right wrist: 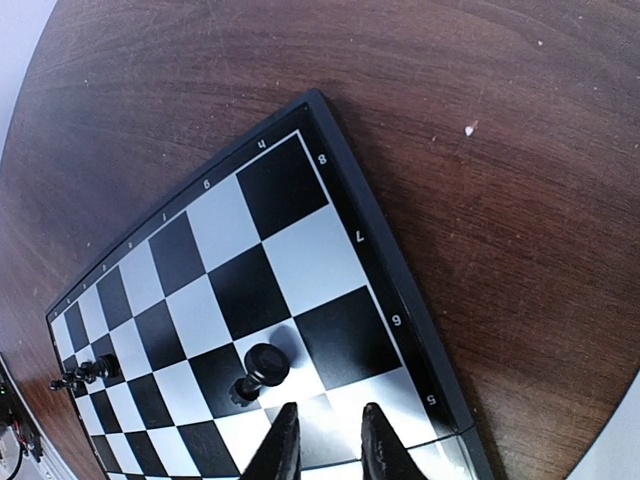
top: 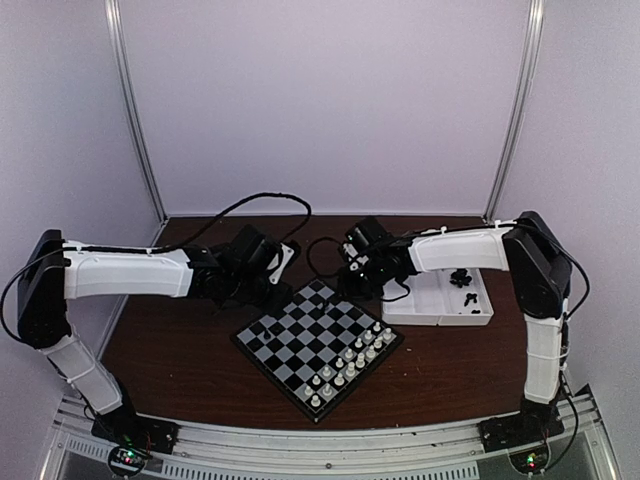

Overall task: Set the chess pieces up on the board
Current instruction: Place the chess piece on the chessboard, then pick up the chess piece from the chessboard.

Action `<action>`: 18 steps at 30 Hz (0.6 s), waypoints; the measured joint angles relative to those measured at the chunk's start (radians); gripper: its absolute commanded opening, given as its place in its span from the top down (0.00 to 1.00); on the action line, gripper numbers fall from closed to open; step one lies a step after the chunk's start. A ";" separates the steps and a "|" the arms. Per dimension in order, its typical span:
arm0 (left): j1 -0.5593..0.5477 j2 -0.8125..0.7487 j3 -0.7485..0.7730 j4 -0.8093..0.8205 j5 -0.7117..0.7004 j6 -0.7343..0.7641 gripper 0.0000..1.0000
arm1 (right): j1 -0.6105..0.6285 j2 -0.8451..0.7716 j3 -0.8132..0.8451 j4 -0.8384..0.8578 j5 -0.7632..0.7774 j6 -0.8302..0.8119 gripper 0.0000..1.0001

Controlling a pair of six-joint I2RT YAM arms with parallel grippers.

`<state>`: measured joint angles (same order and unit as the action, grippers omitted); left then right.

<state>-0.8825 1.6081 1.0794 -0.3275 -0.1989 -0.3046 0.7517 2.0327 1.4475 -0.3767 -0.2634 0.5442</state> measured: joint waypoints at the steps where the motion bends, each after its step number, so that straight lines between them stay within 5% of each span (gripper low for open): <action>1: 0.000 0.014 0.011 0.002 0.009 -0.001 0.59 | -0.003 -0.004 -0.002 0.000 0.003 0.000 0.78; 18: -0.047 0.323 0.384 -0.127 0.034 -0.093 0.54 | -0.091 -0.456 -0.385 0.107 0.271 0.043 0.79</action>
<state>-0.9295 1.9308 1.4635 -0.4541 -0.1650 -0.3973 0.6605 1.5768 1.0622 -0.2699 0.0074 0.5873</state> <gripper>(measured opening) 0.457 0.205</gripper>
